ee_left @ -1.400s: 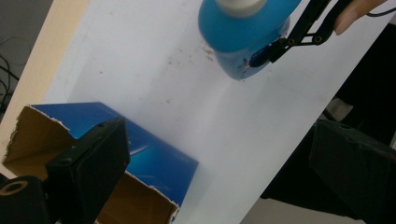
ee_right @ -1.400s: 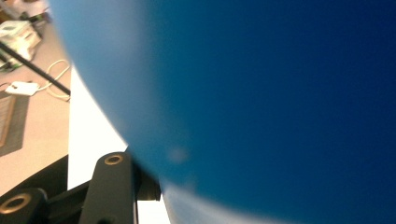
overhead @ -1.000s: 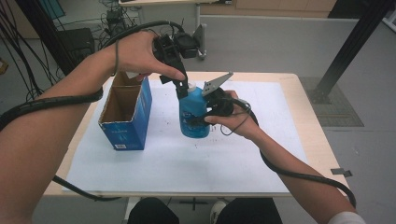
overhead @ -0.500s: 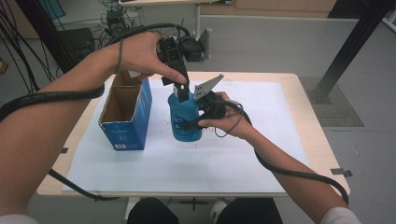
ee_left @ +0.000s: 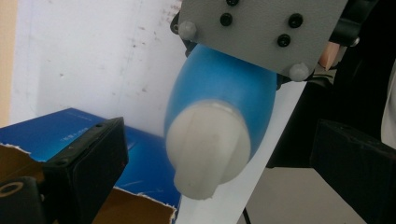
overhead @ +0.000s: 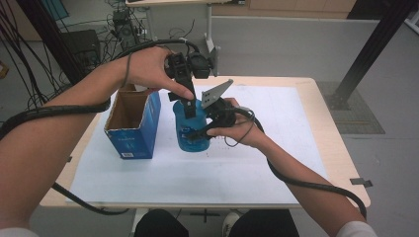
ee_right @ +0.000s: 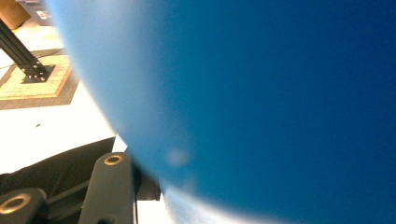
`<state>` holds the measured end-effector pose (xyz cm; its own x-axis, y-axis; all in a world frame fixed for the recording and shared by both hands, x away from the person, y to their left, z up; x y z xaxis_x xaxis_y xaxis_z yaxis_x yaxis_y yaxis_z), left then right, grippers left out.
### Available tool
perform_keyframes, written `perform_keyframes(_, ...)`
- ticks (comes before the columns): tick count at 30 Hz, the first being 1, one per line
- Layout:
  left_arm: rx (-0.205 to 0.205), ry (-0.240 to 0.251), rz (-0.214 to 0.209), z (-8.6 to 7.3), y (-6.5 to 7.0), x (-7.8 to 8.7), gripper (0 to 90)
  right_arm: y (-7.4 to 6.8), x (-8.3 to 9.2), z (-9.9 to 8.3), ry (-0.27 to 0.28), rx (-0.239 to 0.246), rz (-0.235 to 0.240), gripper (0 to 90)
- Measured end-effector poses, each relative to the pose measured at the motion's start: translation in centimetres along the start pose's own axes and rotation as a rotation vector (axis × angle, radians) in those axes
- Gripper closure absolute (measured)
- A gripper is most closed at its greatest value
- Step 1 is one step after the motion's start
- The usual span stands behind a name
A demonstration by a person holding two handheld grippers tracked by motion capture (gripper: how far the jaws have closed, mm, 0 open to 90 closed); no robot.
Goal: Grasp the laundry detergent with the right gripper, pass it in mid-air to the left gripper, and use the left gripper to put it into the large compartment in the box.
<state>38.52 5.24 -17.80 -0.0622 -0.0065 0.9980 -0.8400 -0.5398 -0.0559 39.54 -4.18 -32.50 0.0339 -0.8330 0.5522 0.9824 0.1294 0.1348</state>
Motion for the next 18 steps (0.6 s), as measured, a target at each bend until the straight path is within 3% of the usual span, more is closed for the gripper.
perform_keyframes(18, 0.002, -0.018, 0.004, -0.6, -0.2, -1.1, 4.7, -0.7, -1.0, 0.5, 0.018, 0.008, 0.017, 43.3)
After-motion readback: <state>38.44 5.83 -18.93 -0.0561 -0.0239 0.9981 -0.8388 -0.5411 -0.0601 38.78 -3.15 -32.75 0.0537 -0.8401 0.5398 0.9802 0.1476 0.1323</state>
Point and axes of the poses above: each handheld gripper's, and its own axes: x roughly backward along the jaws, z roughly out of its top, y roughly to its right, the point moved 2 cm from there along -x, roughly forward along the jaws, and after that the axes turned 14 degrees about x, right-handed, at the moved point
